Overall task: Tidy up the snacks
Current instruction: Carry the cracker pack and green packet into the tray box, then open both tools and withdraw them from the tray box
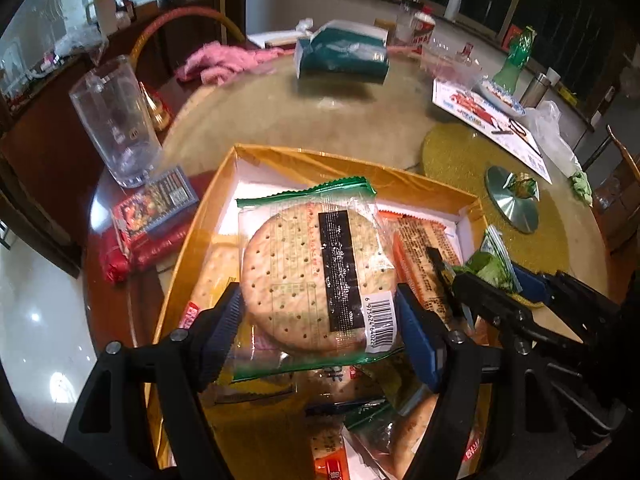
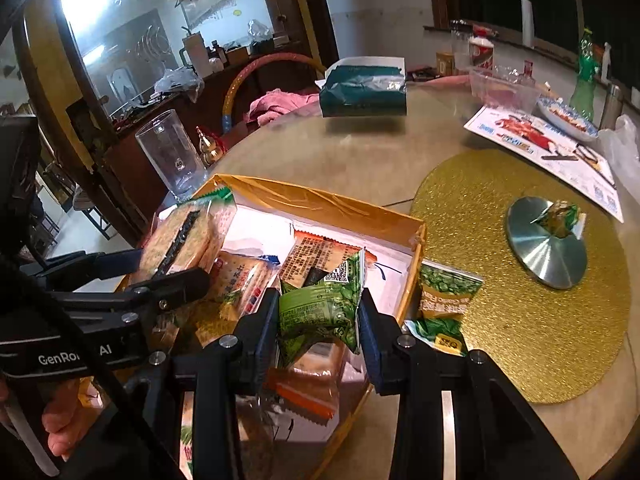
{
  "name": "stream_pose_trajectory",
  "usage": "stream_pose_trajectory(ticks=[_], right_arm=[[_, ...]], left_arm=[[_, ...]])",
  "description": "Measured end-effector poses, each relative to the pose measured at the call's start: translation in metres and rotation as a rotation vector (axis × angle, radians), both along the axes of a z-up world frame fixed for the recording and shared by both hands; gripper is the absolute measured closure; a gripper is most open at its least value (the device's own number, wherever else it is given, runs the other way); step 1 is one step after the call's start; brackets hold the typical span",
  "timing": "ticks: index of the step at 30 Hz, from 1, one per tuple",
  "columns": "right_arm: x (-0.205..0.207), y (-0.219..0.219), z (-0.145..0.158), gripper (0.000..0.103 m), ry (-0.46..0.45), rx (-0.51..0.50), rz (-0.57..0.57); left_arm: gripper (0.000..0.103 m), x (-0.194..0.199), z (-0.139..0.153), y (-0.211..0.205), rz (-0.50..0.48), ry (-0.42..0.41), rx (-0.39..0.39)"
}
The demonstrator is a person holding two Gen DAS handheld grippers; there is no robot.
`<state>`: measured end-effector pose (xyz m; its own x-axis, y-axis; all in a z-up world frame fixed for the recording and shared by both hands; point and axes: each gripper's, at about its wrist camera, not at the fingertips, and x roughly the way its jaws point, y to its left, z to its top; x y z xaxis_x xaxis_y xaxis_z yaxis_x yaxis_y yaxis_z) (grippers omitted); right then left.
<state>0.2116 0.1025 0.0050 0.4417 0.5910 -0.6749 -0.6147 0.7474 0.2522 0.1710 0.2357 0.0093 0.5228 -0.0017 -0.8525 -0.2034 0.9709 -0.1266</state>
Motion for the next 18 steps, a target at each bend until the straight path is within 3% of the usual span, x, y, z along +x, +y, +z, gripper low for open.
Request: stream_pose_trajectory(ticks=[4, 7, 10, 18], right_arm=[[0.008, -0.001, -0.002, 0.059, 0.032, 0.036, 0.010], [0.010, -0.006, -0.001, 0.054, 0.065, 0.061, 0.021], [0.001, -0.015, 0.009, 0.037, 0.028, 0.064, 0.007], [-0.035, -0.053, 0.031, 0.035, -0.055, 0.039, -0.023]], left_arm=[[0.026, 0.004, -0.005, 0.005, -0.016, 0.027, -0.047], [0.020, 0.001, -0.001, 0.006, -0.007, 0.018, -0.057], [0.013, -0.014, 0.014, 0.003, 0.029, -0.056, -0.036], [0.012, -0.055, 0.035, -0.032, 0.019, -0.155, 0.010]])
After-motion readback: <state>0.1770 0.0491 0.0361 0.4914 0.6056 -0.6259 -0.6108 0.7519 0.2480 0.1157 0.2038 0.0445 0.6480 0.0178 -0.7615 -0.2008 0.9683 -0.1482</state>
